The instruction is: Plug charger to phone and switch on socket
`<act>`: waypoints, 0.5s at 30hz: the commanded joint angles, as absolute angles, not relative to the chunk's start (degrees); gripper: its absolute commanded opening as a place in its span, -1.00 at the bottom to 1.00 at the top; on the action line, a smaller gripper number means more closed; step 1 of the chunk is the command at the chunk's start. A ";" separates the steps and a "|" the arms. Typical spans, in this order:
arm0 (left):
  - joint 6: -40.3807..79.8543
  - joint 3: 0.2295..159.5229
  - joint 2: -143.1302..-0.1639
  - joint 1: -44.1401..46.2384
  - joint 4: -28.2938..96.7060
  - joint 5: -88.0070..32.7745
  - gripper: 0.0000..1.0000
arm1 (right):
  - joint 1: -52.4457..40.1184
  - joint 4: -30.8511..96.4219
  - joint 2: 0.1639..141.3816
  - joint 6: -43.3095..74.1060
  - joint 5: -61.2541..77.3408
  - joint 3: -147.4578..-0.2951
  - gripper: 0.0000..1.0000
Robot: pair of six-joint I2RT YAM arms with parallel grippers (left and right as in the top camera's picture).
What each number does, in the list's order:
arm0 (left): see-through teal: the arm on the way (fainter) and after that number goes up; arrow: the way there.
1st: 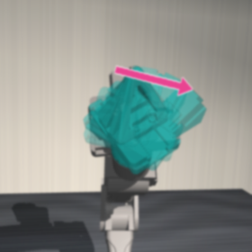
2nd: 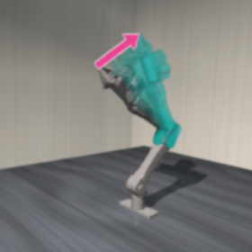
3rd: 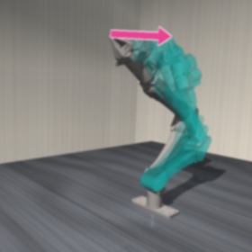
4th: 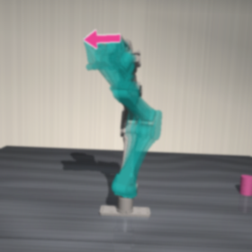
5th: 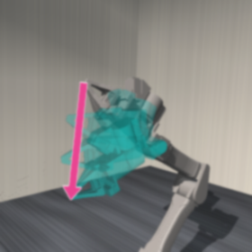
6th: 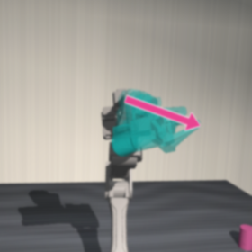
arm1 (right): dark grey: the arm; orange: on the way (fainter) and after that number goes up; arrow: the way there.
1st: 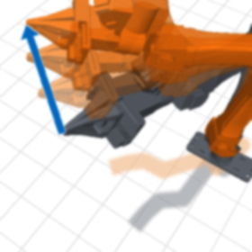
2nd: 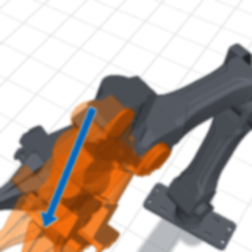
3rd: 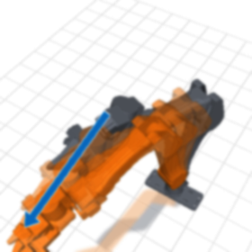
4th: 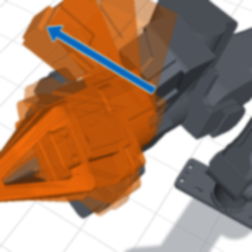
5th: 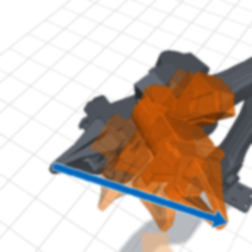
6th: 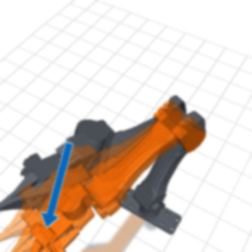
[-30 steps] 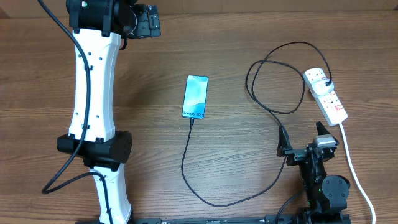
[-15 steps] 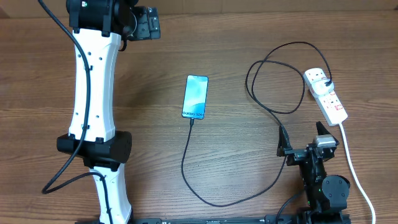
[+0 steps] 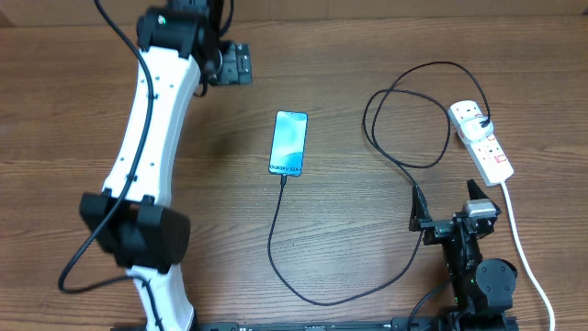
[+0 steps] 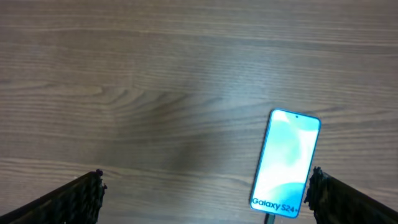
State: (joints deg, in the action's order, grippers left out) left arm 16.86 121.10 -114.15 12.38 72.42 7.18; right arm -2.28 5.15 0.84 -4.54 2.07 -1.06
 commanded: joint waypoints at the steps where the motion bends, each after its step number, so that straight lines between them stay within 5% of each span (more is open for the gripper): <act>1: 18.00 112.38 -103.26 12.95 68.73 8.16 1.00 | -2.57 4.82 0.16 -4.75 1.54 -0.49 1.00; 15: 18.06 76.88 -74.74 12.67 51.62 13.21 0.99 | -2.57 4.82 0.16 -4.75 1.54 -0.49 1.00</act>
State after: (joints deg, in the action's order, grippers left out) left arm 17.21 84.33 -80.71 12.78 52.45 11.94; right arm -2.31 5.13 0.80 -4.51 2.07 -1.06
